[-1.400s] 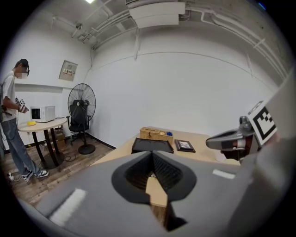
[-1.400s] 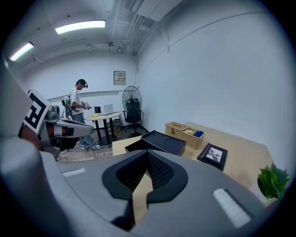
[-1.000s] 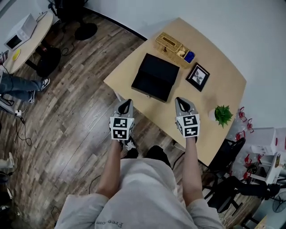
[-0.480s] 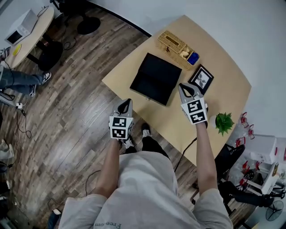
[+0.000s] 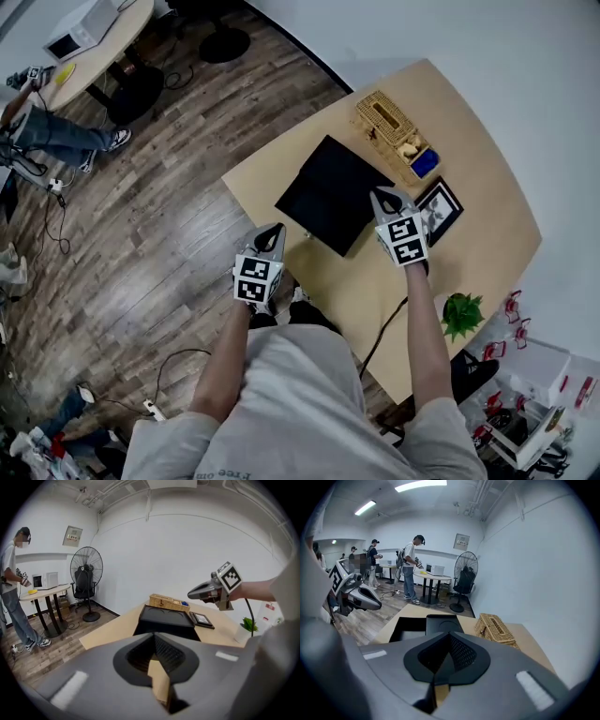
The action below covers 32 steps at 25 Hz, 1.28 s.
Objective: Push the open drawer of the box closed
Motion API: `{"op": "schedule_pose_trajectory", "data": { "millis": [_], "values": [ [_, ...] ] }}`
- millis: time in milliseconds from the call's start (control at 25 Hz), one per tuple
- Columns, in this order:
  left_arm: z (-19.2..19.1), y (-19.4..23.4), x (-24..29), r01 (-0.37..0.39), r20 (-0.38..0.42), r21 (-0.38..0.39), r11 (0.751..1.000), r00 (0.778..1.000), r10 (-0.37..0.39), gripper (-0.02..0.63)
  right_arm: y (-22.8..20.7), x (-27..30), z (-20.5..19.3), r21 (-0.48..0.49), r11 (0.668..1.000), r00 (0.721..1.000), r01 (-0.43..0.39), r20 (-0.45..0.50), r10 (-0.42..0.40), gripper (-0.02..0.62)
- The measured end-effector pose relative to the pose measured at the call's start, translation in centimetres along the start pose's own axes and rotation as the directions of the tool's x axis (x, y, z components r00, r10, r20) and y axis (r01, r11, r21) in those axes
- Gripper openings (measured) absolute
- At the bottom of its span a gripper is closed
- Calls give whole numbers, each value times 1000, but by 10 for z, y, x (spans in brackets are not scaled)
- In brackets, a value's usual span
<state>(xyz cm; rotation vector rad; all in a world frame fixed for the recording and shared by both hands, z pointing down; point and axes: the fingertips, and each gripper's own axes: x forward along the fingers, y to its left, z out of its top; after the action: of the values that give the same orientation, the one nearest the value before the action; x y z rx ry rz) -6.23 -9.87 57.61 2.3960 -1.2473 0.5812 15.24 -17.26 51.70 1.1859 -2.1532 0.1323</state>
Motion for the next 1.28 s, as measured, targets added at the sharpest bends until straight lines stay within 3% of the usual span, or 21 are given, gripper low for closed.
{"op": "schedule_pose_trajectory", "data": {
  "millis": [240, 640, 840, 1280],
  "values": [
    [-17, -6, 14, -20, -41, 9, 1000, 999, 20, 52, 4, 49, -1, 33, 992, 992, -124, 5, 124, 2],
    [-55, -20, 35, -14, -95, -24, 1000, 995, 11, 52, 26, 99, -27, 89, 949, 952, -302, -21, 305, 2],
    [-68, -26, 40, 4, -102, -52, 999, 995, -9, 52, 33, 112, -29, 63, 941, 942, -332, -25, 334, 2],
    [-72, -27, 45, 51, -103, -35, 998, 993, -54, 54, 36, 121, -40, 77, 943, 934, -325, -128, 332, 3]
  ]
}}
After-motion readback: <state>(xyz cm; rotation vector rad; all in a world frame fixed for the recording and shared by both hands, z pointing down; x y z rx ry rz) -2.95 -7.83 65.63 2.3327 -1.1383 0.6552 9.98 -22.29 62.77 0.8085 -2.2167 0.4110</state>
